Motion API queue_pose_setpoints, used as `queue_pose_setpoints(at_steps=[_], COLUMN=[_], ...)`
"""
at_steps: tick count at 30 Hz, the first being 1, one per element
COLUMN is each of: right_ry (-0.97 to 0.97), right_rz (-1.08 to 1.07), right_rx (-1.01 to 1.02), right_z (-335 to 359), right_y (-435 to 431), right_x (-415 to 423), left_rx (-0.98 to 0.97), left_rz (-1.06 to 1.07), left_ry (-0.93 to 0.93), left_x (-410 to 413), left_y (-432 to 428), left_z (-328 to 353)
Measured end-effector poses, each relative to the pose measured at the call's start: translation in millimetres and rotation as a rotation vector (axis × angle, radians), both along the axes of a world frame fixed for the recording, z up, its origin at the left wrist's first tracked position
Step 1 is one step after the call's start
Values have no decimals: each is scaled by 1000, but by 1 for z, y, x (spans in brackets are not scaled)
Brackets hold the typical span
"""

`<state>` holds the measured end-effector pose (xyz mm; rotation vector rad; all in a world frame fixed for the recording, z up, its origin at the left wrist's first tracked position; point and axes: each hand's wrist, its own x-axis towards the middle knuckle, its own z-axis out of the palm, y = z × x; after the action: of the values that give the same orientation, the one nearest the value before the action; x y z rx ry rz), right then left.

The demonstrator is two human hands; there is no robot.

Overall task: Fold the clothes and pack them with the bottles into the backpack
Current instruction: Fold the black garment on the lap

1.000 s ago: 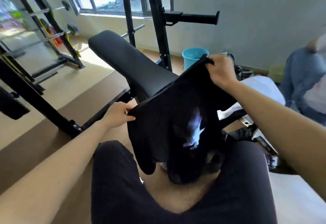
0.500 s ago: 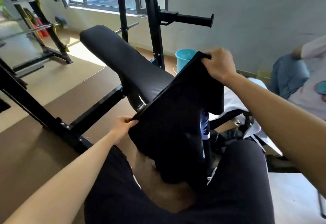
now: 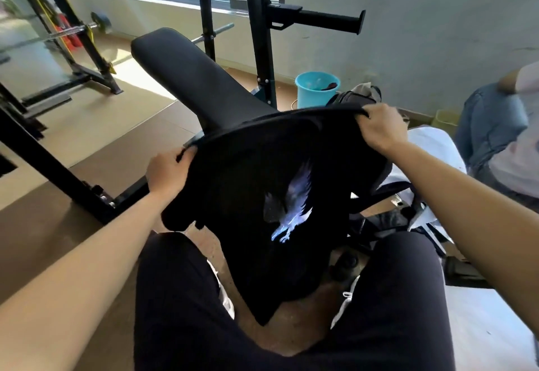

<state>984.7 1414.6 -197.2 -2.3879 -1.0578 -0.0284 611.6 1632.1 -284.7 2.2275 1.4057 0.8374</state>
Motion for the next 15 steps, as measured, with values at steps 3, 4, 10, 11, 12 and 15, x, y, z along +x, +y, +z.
queue_pose_setpoints(at_steps=[3,4,10,11,12,15], right_ry=[116,125,319,381,458,733], right_rz=[14,-6,-44,-47,-56,-112], right_rx=[-114,-108,-48,-13,27,67], right_z=[-20,-23,-32,-32,-31,-29], right_y=[-5,-6,-7,-5,-5,-6], right_x=[18,27,47,47,46,36], left_rx=[-67,-111,-145,-144,-140,-225], left_rz=[-288,-326,-367,-308,-226,15], left_ry=[425,457,486,448,395,197], left_x=[-17,-22,-19,-16,-13,0], left_y=[23,28,40,41,42,44], left_z=[-10,-10,-11,-13,-14,-18])
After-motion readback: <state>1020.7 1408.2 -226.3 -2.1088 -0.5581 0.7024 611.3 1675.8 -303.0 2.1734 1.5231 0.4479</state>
